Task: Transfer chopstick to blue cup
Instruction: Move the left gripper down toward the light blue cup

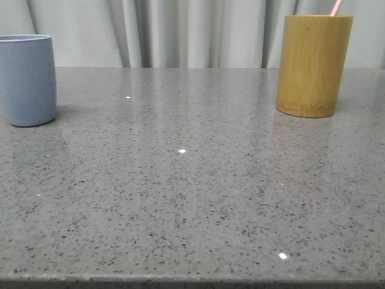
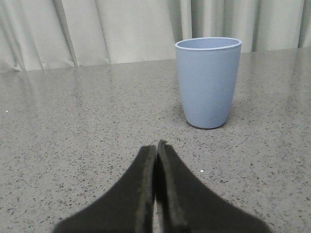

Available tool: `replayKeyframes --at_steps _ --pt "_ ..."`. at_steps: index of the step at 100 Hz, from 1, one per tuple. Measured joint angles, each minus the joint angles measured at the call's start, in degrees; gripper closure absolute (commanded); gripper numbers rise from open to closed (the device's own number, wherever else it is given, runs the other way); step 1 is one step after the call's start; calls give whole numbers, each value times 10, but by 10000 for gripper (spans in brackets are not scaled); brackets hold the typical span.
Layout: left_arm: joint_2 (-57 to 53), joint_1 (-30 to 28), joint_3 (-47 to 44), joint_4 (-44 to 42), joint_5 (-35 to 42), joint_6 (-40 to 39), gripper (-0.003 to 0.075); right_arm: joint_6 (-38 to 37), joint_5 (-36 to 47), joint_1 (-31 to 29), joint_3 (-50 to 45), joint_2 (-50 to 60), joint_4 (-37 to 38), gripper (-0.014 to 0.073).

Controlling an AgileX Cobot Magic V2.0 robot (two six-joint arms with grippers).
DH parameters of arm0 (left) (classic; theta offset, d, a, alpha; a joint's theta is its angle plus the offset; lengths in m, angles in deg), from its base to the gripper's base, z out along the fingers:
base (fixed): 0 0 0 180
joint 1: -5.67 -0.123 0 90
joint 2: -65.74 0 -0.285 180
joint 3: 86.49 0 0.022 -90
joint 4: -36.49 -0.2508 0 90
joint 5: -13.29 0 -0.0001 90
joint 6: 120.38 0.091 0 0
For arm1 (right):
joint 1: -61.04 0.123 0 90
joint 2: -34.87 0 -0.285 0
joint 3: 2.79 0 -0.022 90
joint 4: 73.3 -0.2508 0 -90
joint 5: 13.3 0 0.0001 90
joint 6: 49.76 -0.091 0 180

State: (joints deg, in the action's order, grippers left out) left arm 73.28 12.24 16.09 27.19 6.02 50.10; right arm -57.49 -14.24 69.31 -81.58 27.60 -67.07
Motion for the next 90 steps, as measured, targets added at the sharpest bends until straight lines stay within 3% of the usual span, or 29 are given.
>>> replayKeyframes --at_steps 64,90 --pt "0 0 0 0 0 0 739 0 2 0 0 0 0 661" --pt "0 0 0 0 15 0 739 0 56 0 0 0 0 661"
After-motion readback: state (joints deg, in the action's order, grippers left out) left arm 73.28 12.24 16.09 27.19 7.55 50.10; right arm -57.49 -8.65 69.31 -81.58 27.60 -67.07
